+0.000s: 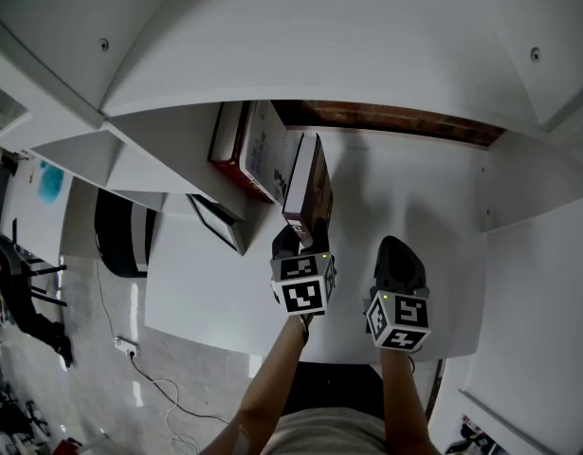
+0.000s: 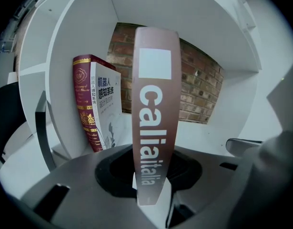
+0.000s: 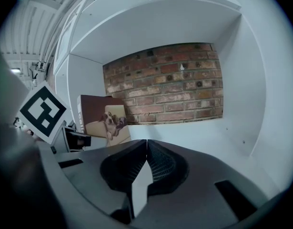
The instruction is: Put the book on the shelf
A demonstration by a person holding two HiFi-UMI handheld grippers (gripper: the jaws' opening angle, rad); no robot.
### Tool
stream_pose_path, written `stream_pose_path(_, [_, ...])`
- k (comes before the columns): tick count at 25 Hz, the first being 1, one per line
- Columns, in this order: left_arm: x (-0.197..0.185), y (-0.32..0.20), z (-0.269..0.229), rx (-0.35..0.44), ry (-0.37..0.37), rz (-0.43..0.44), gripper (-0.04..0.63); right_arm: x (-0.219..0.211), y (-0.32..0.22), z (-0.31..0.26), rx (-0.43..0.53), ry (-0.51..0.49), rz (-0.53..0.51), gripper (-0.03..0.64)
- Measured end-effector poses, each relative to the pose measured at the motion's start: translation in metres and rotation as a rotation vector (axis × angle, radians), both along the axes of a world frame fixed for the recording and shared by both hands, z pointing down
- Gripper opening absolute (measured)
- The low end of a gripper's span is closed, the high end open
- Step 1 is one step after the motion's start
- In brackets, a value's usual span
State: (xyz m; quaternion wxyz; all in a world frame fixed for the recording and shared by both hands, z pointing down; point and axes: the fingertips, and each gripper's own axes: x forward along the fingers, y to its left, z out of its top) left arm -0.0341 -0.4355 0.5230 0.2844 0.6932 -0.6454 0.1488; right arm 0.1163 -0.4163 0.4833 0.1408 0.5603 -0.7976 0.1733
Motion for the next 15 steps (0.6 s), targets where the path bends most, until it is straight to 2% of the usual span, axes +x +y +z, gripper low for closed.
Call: stream_pose_path(15, [0.002,-0.037,0.014,-0.004,-0.017,0.024,0.147,0.003,-0.013,0.008,-0.012,0.008,0.032,0.017])
